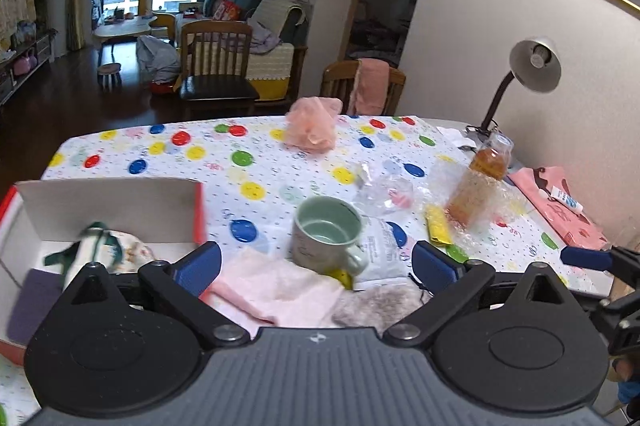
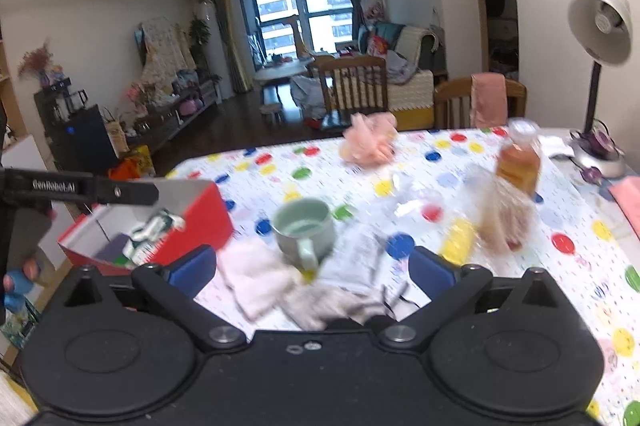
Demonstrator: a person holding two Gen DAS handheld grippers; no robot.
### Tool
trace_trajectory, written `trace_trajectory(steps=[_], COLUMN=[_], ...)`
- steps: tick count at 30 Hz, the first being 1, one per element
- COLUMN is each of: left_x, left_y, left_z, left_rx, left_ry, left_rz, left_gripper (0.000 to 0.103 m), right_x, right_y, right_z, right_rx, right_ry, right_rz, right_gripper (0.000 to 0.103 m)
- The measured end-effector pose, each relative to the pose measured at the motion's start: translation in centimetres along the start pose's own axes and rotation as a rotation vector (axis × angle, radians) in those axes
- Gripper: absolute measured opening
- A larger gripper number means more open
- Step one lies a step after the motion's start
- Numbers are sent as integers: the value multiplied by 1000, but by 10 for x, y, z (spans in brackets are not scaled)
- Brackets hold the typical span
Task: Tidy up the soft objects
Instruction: 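Move the left gripper to the white cloth while the right gripper approaches the black pouch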
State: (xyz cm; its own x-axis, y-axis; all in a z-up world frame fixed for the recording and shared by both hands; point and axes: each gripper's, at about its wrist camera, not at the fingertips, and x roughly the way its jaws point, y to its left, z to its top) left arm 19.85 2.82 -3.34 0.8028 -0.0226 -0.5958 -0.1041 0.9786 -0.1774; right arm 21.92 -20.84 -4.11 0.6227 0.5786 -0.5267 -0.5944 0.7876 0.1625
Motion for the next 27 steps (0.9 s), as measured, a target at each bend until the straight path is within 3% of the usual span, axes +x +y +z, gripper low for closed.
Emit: trace_trajectory(steps=[7,21,27], left_x=[33,103,121], left_y=[-20,-38,-45], left_z=[-21,-68,-73], left_rx=[-31,-13,-73], left_ry=[20,84,75], left_rz=[-32,216,303], left_gripper=[102,102,102], right_x=[10,54,64], right_y=[-28,-46,-49], right_z=[-36,-81,-89], right_rx=[-37,-112,-150], right_ry=[48,225,279], right_rz=[-10,65,78], right_gripper=[102,101,100])
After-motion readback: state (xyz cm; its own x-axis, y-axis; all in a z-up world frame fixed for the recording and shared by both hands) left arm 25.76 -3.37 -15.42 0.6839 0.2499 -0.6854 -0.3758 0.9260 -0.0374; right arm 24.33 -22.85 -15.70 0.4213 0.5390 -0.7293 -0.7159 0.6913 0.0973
